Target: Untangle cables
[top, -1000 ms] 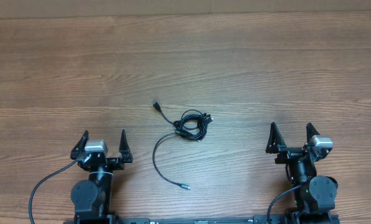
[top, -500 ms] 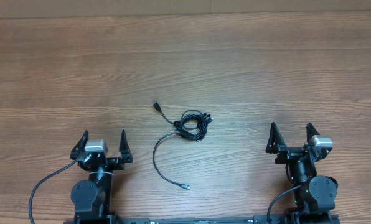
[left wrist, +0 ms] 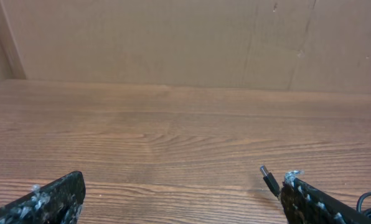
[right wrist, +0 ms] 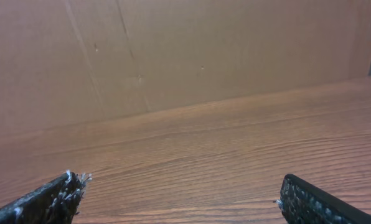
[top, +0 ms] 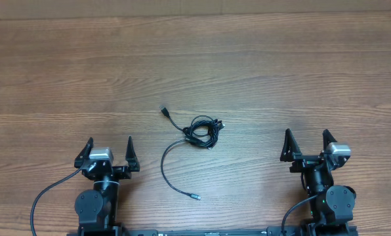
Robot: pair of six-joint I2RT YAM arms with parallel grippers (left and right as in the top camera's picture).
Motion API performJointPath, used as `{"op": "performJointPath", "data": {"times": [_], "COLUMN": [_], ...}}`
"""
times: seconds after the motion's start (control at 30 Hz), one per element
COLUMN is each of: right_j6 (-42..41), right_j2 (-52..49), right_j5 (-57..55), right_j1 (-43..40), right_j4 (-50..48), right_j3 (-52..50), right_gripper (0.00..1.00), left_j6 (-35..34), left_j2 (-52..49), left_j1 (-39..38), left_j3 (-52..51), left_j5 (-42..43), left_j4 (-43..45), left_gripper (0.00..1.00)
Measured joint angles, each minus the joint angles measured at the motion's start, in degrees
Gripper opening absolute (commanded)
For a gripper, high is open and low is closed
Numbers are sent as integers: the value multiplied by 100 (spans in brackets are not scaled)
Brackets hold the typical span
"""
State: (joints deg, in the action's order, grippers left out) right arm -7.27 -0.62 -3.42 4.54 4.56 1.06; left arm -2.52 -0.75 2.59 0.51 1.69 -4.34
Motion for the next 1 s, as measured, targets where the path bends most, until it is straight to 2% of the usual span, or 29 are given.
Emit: {"op": "performJointPath", "data": {"times": [0.53,0.67,0.73,0.87,0.93,1.0], "right_j6": [0,2,0,2,0,2], "right_j2": [0,0,0,-2,0,-2], "right_j5": [2,0,2,0,2,0], "right_j1": [0,2,0,0,0,0], "right_j4": [2,4,2,-2,9,7], "right_j3": [0,0,0,0,0,0], "right_gripper": [100,100,100,100,100,100], "left_j6": [0,2,2,0,-2,0], "left_j2": [0,0,0,-59,-485,-1320], "left_j1": [0,0,0,0,0,0], "left_j3": [0,0,72,1069,2218,3327], "left_j5": [0,-13,160,442,809,1270], "left_j4": [4,575,511,-931,-2116,-2983], "left_gripper": [100,99,100,100,100,100]}}
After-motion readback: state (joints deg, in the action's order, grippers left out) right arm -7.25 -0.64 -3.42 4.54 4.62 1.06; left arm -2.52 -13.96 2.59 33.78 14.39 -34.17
